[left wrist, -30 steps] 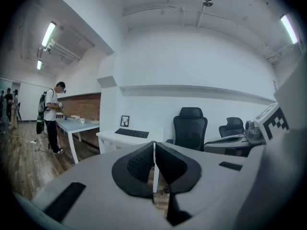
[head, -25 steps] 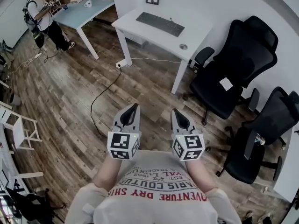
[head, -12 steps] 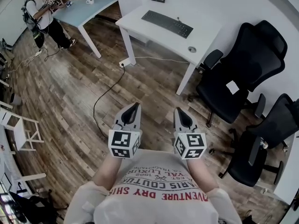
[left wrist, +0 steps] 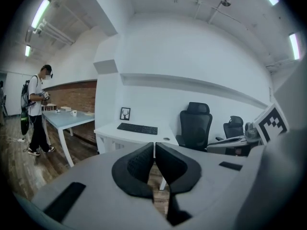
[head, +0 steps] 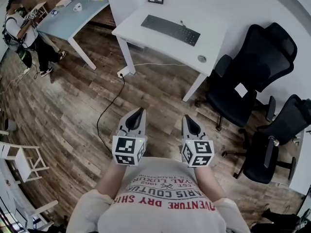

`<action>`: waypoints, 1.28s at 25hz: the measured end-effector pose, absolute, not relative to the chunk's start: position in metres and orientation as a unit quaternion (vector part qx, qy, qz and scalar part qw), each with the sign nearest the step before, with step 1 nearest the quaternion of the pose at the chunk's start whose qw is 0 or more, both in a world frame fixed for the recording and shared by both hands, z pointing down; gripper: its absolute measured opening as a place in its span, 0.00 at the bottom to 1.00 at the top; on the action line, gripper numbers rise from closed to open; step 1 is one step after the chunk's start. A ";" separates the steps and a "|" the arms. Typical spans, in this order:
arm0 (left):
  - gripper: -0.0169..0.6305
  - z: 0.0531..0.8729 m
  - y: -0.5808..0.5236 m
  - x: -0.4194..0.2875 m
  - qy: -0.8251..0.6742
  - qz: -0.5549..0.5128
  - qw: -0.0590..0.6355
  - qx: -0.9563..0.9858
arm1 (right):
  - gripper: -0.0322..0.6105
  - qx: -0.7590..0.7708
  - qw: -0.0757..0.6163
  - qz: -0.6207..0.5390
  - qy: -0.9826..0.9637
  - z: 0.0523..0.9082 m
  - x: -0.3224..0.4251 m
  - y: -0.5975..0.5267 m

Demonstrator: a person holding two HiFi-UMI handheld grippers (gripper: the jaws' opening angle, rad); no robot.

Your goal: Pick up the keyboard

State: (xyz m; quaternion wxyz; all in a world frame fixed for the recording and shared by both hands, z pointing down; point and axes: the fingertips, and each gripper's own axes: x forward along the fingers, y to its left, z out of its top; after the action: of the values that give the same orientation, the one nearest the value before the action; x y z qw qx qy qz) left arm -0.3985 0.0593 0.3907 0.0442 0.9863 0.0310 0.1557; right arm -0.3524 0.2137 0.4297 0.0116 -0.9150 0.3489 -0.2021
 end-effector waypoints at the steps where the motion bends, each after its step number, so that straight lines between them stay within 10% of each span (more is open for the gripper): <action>1: 0.07 0.391 0.046 -0.393 0.035 0.156 0.046 0.986 | 0.09 -0.917 0.011 -0.205 0.342 0.431 -0.348 0.203; 32: 0.07 0.438 -0.176 -0.230 0.024 0.183 0.069 0.980 | 0.09 -0.916 -0.028 -0.241 0.318 0.473 -0.181 -0.002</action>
State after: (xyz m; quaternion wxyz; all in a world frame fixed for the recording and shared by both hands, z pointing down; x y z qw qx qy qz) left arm -0.2301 -0.1763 0.4375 0.0692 0.9803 0.0245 0.1834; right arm -0.1806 -0.0015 0.4731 -0.0277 -0.9164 0.3185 -0.2410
